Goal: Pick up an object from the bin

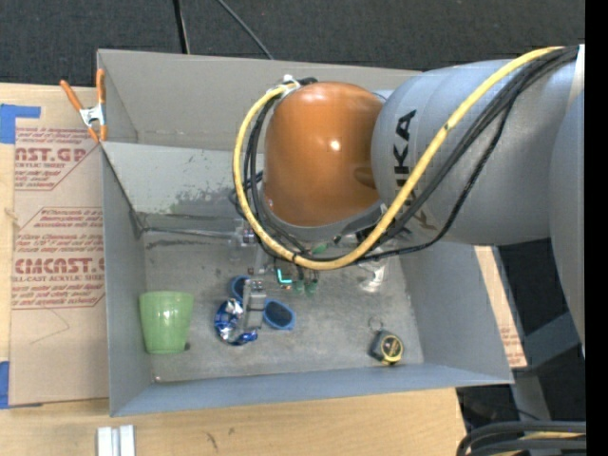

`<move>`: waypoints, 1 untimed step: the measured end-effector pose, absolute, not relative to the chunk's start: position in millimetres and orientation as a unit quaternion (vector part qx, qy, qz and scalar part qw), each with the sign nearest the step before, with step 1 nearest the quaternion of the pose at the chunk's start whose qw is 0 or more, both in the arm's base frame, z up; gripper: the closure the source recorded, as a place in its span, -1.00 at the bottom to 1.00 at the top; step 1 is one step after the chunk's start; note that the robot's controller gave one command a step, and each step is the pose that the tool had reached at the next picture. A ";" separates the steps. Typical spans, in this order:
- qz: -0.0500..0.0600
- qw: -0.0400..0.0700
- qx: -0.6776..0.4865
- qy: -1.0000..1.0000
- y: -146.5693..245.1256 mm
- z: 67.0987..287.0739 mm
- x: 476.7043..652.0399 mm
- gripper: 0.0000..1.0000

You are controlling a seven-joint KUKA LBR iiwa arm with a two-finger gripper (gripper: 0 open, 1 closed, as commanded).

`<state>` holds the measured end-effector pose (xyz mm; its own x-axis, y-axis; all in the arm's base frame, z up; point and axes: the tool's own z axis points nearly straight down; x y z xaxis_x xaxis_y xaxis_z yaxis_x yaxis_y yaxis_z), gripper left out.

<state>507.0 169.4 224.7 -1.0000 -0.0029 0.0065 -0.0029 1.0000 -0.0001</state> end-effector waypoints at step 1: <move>0.000 0.003 0.049 -0.999 124.9 66.2 509.0 -1.00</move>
Offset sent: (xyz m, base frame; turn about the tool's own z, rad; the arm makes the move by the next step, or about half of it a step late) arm 0.0040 -0.0441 -0.1547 -0.0947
